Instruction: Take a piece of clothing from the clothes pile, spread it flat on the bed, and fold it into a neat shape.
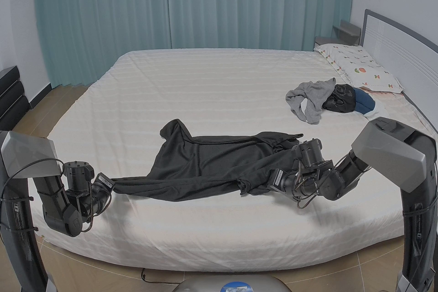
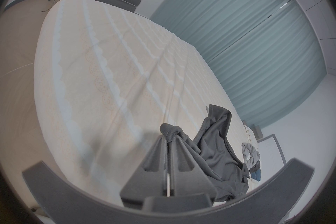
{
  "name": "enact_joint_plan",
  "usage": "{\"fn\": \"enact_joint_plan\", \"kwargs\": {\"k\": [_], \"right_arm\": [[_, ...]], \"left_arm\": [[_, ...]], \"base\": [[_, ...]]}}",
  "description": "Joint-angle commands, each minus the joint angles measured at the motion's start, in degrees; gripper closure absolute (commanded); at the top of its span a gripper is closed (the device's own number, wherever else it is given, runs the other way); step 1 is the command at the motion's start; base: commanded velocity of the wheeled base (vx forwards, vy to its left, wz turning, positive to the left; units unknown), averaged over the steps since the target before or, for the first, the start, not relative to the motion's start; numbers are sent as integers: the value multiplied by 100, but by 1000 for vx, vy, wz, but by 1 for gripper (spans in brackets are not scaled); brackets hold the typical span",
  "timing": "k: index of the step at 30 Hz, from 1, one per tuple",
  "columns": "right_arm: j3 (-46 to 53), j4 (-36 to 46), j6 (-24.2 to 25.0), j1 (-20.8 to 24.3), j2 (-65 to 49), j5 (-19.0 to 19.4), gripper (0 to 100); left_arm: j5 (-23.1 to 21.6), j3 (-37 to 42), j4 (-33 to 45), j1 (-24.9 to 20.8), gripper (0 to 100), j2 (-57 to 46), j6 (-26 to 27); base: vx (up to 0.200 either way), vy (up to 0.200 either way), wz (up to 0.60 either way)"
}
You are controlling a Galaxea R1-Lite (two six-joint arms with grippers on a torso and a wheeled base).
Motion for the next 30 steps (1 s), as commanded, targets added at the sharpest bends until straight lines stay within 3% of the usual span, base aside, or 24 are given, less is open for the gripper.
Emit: {"fn": "enact_joint_plan", "kwargs": {"k": [1, 9, 11, 18, 24, 30], "right_arm": [[726, -18, -28, -291, -927, 83, 100], [1790, 96, -151, -555, -2008, 391, 100], [2220, 395, -371, -748, -2421, 426, 100], [2880, 1081, -872, -1355, -3116, 892, 100], [3495, 1388, -1522, -1548, -3221, 901, 100], [3732, 1590, -1865, -1583, -3195, 865, 100]], "left_arm": [[-265, 309, 60, -61, 100, -268, 216], [-326, 819, 60, -342, 100, -338, 840], [-326, 1109, 43, -535, 100, -391, 1200], [-326, 1417, 69, -711, 100, -443, 1569], [-300, 1760, 78, -720, 100, -487, 2123], [-309, 1848, 429, -913, 100, -461, 2220]], "base": [[0, 0, 0], [0, 0, 0], [0, 0, 0], [0, 0, 0], [0, 0, 0], [0, 0, 0]]}}
